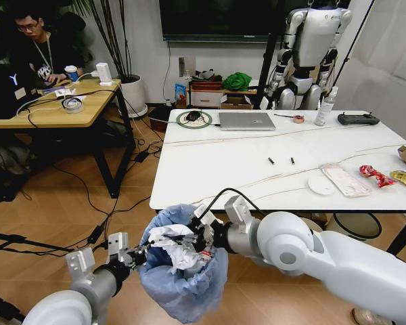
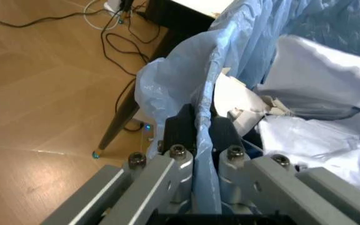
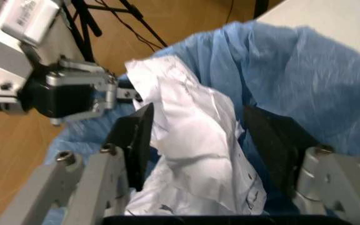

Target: Pick up the trash bin and place the trash from the table into it.

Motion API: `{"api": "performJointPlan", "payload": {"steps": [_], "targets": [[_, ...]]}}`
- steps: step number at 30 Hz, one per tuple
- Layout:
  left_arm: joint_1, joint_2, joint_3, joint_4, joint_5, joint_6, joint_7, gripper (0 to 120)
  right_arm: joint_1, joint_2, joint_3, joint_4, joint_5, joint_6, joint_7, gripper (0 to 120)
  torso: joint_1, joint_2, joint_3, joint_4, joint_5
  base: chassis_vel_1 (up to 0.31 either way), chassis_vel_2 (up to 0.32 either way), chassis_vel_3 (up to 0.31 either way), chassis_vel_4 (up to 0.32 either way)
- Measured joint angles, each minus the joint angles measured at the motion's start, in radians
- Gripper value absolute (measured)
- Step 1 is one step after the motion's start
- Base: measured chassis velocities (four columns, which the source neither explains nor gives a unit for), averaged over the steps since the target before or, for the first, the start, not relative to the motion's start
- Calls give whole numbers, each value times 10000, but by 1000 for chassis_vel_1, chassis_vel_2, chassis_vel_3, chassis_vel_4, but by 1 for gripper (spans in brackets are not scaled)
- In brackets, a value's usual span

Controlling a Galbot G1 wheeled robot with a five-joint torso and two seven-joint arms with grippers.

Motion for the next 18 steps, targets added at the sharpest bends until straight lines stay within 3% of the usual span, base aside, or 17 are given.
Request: {"api": "performJointPlan", "payload": {"steps": [10, 12, 18], "targets": [[-33, 3, -2, 82, 57, 24, 0, 0, 352, -183, 730, 331, 509, 192, 22, 95, 0, 2, 0, 0, 1, 0, 0, 0, 0], [-34, 2, -4, 90, 69, 24, 1, 0, 402, -210, 1076, 370, 583, 259, 20, 98, 0, 2, 0, 0, 1, 0, 0, 0, 0], [-40, -49, -9, 118, 286, 21, 139, 0, -579, -976, 4060, 373, 563, 1126, 21, 100, 0, 2, 0, 0, 2, 0, 0, 0, 0]]}}
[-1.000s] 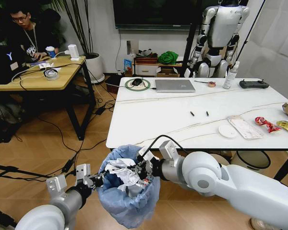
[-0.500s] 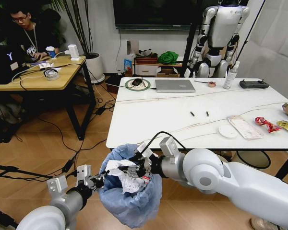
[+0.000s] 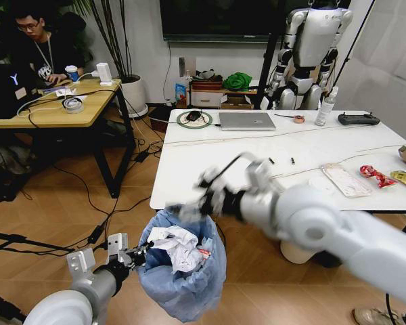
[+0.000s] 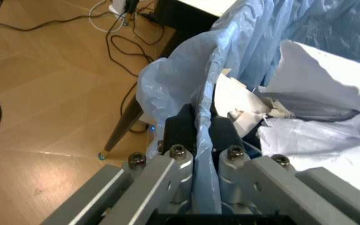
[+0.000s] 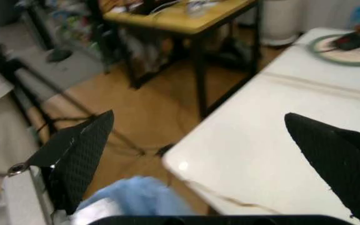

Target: Pick up the trash bin and place the trash from the table into it.

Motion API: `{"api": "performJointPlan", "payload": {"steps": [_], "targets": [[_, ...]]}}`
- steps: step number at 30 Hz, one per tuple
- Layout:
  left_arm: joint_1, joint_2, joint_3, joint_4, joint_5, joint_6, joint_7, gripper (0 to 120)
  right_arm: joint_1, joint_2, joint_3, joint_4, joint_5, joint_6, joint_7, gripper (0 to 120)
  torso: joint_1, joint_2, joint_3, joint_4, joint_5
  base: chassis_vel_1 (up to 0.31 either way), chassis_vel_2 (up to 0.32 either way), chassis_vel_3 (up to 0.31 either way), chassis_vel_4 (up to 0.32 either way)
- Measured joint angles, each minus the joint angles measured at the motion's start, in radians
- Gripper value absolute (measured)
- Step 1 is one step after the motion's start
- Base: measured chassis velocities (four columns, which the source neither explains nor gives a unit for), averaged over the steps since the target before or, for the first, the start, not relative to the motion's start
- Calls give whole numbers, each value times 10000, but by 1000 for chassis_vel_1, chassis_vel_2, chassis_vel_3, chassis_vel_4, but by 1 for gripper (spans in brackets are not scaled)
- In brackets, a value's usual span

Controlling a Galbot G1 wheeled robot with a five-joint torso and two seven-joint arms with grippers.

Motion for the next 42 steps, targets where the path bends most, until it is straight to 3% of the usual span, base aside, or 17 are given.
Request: {"api": "performJointPlan", "payload": {"steps": [1, 6, 9, 12, 15, 16, 19, 24, 28, 32, 36, 42], "targets": [[0, 0, 0, 0, 0, 0, 0, 0, 0, 0, 0, 0, 0, 0, 0, 100, 0, 0, 0, 0, 0, 0, 0, 0, 0], [-44, -313, -24, 18, 425, -58, 242, 0, -2440, -505, 2888, -64, -2004, 1565, 562, 100, -2, 0, 0, -9, 0, 0, 0, 0, 0], [316, -667, -272, 1, 831, -154, 435, 0, -3297, -118, 3369, -73, -3651, 1923, 1766, 100, -2, 0, 0, -11, -1, 0, 0, 0, 0], [866, -998, -576, -81, 1250, -267, 623, 0, -4215, 416, 3873, -150, -4499, 2226, 2044, 100, -2, 0, 0, 6, 9, 0, 0, 0, 0], [1038, -1066, -678, -114, 1577, -355, 761, 0, -5896, 944, 5220, -534, -5228, 3785, 253, 100, -3, 0, -1, 6, 0, 0, 0, 0, 0], [1038, -1066, -678, -114, 1577, -355, 761, 0, -5896, 944, 5220, -534, -5228, 3785, 253, 100, -3, 0, -1, 6, 0, 0, 0, 0, 0], [980, -1024, -668, -76, 1643, -374, 797, 0, -7580, 1422, 6311, -870, -6166, 4944, -1146, 100, -2, 0, -1, -7, 3, 0, 0, 0, 0], [944, -991, -527, 36, 1843, -424, 888, 0, -8980, 1922, 7332, -881, -6449, 5538, -2126, 100, -2, 0, -1, -2, 1, 0, 0, 0, 0], [947, -991, -364, 94, 2085, -498, 983, 0, -10209, 2901, 8670, -1086, -7276, 6439, -3672, 100, -2, 0, -1, 1, -8, 0, 0, 0, 0], [1004, -989, -311, 106, 2209, -565, 1045, 0, -10776, 3642, 9113, -1307, -7855, 6802, -4483, 100, -2, 1, -1, -2, -2, 0, 0, 0, 0], [1061, -1014, -267, 110, 2270, -613, 1067, 0, -11261, 5054, 9359, -1538, -8660, 7412, -5522, 100, -1, 0, 0, -2, -2, 0, 0, 0, 0], [1362, -1022, -262, 94, 2429, -714, 1157, 0, -11610, 5909, 9269, -1730, -8812, 7601, -5820, 100, 0, 0, 0, 0, -4, 0, 0, 0, 0]]}}
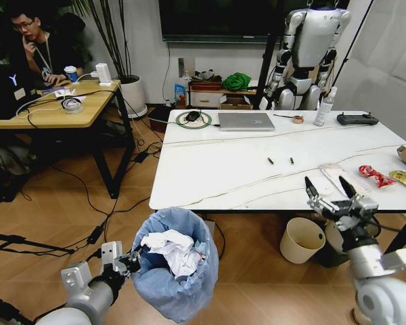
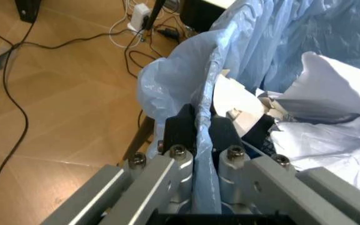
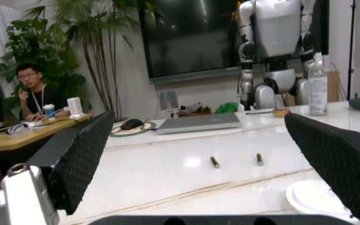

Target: Pick up the trash bin and place the trash from the table into it.

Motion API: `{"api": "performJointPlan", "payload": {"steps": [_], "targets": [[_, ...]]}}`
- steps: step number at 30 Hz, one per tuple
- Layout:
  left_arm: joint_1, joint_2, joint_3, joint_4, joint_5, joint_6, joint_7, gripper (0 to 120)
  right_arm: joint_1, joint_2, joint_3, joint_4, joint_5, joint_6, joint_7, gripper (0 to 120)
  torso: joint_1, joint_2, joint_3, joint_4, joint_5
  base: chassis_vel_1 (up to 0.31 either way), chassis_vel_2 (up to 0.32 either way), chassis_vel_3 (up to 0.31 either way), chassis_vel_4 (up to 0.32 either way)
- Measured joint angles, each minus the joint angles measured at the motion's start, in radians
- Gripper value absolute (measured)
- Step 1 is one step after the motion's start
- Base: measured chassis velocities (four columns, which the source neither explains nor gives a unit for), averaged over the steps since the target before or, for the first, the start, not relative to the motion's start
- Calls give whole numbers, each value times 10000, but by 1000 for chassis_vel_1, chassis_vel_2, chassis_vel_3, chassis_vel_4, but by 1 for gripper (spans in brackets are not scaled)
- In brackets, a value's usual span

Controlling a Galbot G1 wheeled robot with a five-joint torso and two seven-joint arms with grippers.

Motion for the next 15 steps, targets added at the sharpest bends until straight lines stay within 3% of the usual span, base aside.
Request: {"api": "performJointPlan", "payload": {"steps": [15], "targets": [[393, 34, -169, -124, 114, -118, 86, 0, -269, 311, -168, 24, 93, 45, -156, 100, 0, -2, 0, 0, 1, -4, -4, 8, 4]]}}
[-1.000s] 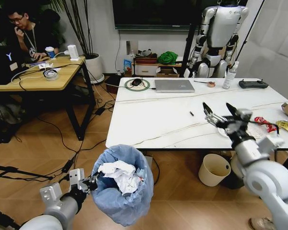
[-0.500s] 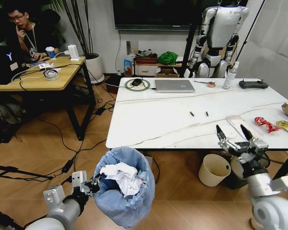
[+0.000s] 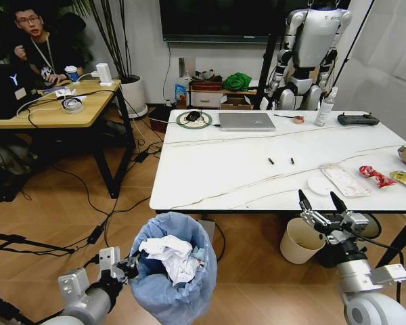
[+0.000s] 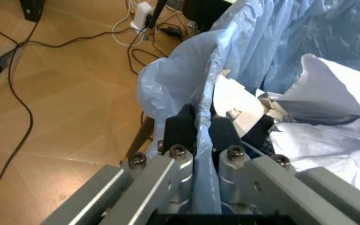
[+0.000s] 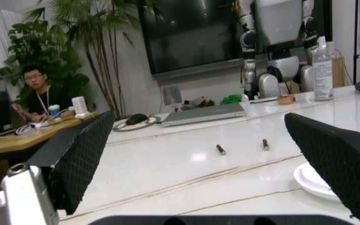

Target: Pick up the trash bin and place the trash from the table into it.

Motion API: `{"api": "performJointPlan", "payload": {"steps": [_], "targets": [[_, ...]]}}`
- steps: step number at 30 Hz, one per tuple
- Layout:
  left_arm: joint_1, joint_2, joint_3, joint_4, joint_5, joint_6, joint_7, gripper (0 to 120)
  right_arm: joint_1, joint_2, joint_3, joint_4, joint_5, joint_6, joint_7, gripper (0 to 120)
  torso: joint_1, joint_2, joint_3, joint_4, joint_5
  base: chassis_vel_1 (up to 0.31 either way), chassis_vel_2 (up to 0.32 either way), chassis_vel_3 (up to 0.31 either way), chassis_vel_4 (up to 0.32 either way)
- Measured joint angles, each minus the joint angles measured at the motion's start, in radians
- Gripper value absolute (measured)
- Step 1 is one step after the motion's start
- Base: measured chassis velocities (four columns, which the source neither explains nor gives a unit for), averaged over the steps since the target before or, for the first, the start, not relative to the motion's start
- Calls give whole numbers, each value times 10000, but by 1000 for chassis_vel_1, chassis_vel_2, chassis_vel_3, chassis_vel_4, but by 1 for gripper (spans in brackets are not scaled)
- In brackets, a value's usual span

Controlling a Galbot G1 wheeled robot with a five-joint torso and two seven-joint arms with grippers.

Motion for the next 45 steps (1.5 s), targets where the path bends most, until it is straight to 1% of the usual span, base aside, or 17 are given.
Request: {"api": "performJointPlan", "payload": {"steps": [14, 30, 45], "targets": [[81, -33, -16, -192, 179, -21, 33, 0, -76, 63, -22, 184, 30, 4, -49, 100, 1, 0, 0, -2, 1, -70, -60, 60, 65], [103, -49, -176, -267, 179, -26, 45, 0, -47, 38, -182, 137, 47, -31, -59, 100, 0, 0, 0, -1, 1, 0, 0, 0, 0], [-306, -51, 54, 17, 98, -28, 51, 0, 87, 90, -193, -19, 245, -84, -30, 100, 0, 0, 1, -2, 1, 0, 0, 0, 0]]}}
